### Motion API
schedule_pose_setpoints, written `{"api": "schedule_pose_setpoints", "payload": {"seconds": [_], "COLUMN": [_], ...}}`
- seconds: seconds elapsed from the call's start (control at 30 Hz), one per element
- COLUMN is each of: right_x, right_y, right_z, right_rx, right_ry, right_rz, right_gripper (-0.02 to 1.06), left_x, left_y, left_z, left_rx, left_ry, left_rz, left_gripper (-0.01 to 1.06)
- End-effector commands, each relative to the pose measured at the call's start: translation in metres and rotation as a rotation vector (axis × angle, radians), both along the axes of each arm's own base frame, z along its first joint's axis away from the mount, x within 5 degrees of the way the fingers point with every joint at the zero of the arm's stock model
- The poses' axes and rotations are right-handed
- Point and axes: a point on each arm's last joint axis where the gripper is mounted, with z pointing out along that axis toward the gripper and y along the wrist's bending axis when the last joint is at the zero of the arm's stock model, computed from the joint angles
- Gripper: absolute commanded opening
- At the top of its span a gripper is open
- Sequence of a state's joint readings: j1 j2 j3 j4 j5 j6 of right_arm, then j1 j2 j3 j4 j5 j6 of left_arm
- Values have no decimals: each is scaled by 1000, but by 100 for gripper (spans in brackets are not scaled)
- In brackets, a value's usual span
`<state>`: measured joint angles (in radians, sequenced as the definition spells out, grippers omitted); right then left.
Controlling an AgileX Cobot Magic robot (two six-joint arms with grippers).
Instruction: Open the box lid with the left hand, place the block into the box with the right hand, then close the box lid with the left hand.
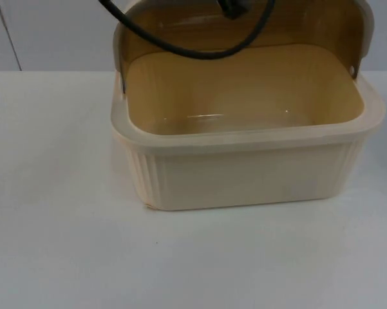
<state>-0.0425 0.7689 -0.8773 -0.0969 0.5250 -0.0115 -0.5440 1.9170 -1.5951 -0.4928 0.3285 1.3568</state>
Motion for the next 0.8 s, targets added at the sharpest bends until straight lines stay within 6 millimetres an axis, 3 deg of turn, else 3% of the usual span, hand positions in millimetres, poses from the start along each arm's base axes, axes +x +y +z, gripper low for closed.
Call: {"api": "schedule_pose_setpoints", "payload": {"seconds": [0.0,0.47,0.77], "right_x": [-1,-1,-1], "right_y": [-1,-1,-1], "right_z": [1,1,1], "right_rx": [-2,15,15], "right_ry": [-13,-12,-12], "right_rz": [-5,-11,-11], "right_gripper": [104,104,104], "left_x": [1,0,-13], "left_y": [-2,1,-2], "left_z": [-2,-6,-10], "left_rx": [-13,3,34], "left_ry": [16,57,160], "left_rz": [-1,-23,-86], "left_gripper": [0,0,0]}}
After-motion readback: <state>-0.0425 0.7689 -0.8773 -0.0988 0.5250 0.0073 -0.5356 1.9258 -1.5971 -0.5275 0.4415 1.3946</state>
